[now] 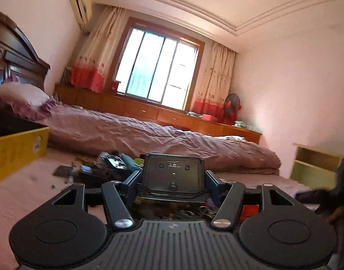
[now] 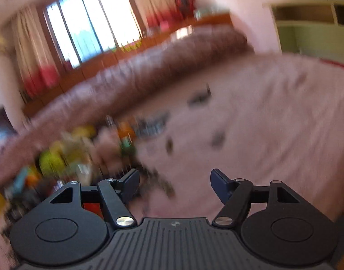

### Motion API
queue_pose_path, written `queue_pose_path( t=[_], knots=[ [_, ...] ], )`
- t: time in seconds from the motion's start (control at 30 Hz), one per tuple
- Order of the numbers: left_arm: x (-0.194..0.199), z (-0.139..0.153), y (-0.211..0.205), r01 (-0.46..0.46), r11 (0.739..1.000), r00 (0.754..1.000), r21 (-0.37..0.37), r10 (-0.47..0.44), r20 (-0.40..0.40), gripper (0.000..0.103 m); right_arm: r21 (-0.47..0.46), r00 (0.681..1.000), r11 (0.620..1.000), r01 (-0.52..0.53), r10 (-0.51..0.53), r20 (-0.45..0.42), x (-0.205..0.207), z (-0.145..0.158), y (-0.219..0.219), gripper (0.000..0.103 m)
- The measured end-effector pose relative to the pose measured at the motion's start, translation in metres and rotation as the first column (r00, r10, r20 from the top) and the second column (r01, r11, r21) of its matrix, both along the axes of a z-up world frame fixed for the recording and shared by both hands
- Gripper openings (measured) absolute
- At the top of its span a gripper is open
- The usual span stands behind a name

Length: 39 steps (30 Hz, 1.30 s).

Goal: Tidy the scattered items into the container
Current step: 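Carry both held toys to the yellow box and open both tools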

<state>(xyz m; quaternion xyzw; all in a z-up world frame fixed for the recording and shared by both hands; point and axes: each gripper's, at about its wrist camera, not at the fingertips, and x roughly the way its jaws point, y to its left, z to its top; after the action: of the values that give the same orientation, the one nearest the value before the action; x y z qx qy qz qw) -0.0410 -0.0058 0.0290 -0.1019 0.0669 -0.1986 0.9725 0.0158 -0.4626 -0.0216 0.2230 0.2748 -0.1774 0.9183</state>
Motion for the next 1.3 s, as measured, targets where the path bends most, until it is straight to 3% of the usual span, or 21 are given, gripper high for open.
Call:
queue_pose_path(
  t=[0.1,0.17,0.23,0.27,0.3,0.37,0.43,0.53,0.67,0.73,0.83,0.9,0.97,1.03,1.07,1.1,1.17,1.2,1.23,1.27,1.3],
  knots=[
    [-0.003,0.002,0.006,0.003,1.000,1.000,-0.013,-0.003,0.019,0.063,-0.144,0.994,0.985,-0.092,0.082,-0.076,0.004,-0.007,0.031,0.071],
    [-0.004,0.002,0.008,-0.009,1.000,1.000,-0.012,0.009,0.027,0.063,-0.285,0.978,0.943,-0.173,0.131,-0.163,0.008,-0.012,0.061,0.070],
    [-0.004,0.002,0.008,-0.028,1.000,0.999,-0.007,0.028,0.031,0.063,-0.360,0.964,0.909,-0.208,0.129,-0.233,0.012,-0.021,0.083,0.053],
    [-0.006,0.000,0.006,-0.040,0.999,0.999,-0.004,0.040,0.034,0.063,-0.380,0.968,0.905,-0.189,0.107,-0.226,0.010,-0.022,0.087,0.037],
    [-0.006,0.000,0.008,-0.045,0.999,0.998,-0.007,0.045,0.034,0.063,-0.382,0.974,0.909,-0.165,0.090,-0.207,0.007,-0.019,0.086,0.030],
    [-0.007,0.001,0.009,-0.044,0.999,0.999,-0.022,0.045,0.029,0.063,-0.316,0.993,0.944,-0.095,0.066,-0.102,-0.004,-0.006,0.074,0.028],
    [-0.009,0.002,0.010,-0.052,0.998,0.998,-0.026,0.053,0.040,0.063,-0.301,0.998,0.952,-0.064,0.064,-0.010,-0.017,0.009,0.069,0.027],
    [-0.020,0.008,0.014,-0.101,0.994,0.989,-0.032,0.104,0.106,0.063,-0.257,0.985,0.959,-0.122,0.149,0.090,-0.037,0.026,0.077,0.027],
    [-0.040,0.020,0.028,-0.141,0.989,0.970,-0.049,0.148,0.192,0.063,-0.024,0.950,0.969,-0.246,0.246,0.191,-0.048,0.020,0.075,0.027],
    [-0.054,0.025,0.035,-0.174,0.984,0.960,-0.025,0.175,0.220,0.063,-0.058,0.901,0.925,-0.377,0.380,0.209,-0.057,0.019,0.112,0.028],
    [-0.080,0.032,0.053,-0.263,0.965,0.938,0.023,0.250,0.241,0.063,-0.142,0.750,0.789,-0.598,0.613,0.249,-0.075,0.025,0.196,0.027],
    [-0.098,0.042,0.066,-0.363,0.928,0.913,0.081,0.337,0.231,0.063,-0.163,0.633,0.714,-0.681,0.685,0.361,-0.082,0.043,0.240,0.027],
    [-0.115,0.059,0.080,-0.476,0.864,0.868,0.163,0.432,0.243,0.063,-0.251,0.497,0.640,-0.726,0.741,0.451,-0.087,0.072,0.284,0.027],
    [-0.128,0.082,0.099,-0.588,0.783,0.802,0.204,0.531,0.275,0.063,-0.328,0.359,0.585,-0.742,0.760,0.543,-0.085,0.107,0.327,0.027],
    [-0.130,0.097,0.111,-0.633,0.740,0.769,0.226,0.570,0.288,0.063,-0.348,0.315,0.569,-0.745,0.760,0.569,-0.080,0.124,0.350,0.027],
    [-0.125,0.113,0.121,-0.650,0.713,0.758,0.263,0.585,0.288,0.063,-0.365,0.297,0.564,-0.741,0.762,0.575,-0.071,0.141,0.379,0.027],
    [-0.099,0.142,0.152,-0.628,0.713,0.778,0.312,0.576,0.250,0.065,-0.395,0.348,0.569,-0.721,0.791,0.504,-0.035,0.171,0.454,0.029],
    [-0.078,0.151,0.169,-0.609,0.712,0.792,0.349,0.567,0.225,0.071,-0.395,0.384,0.570,-0.720,0.802,0.457,-0.015,0.178,0.482,0.040],
    [-0.058,0.154,0.182,-0.613,0.680,0.782,0.402,0.595,0.185,0.076,-0.358,0.441,0.596,-0.719,0.789,0.428,0.004,0.180,0.499,0.047],
    [-0.044,0.154,0.193,-0.647,0.622,0.734,0.442,0.664,0.140,0.076,-0.311,0.503,0.628,-0.713,0.768,0.397,0.016,0.177,0.506,0.058],
    [-0.042,0.152,0.198,-0.687,0.570,0.676,0.450,0.729,0.108,0.076,-0.254,0.539,0.649,-0.717,0.748,0.387,0.019,0.171,0.499,0.061]
  ],
)
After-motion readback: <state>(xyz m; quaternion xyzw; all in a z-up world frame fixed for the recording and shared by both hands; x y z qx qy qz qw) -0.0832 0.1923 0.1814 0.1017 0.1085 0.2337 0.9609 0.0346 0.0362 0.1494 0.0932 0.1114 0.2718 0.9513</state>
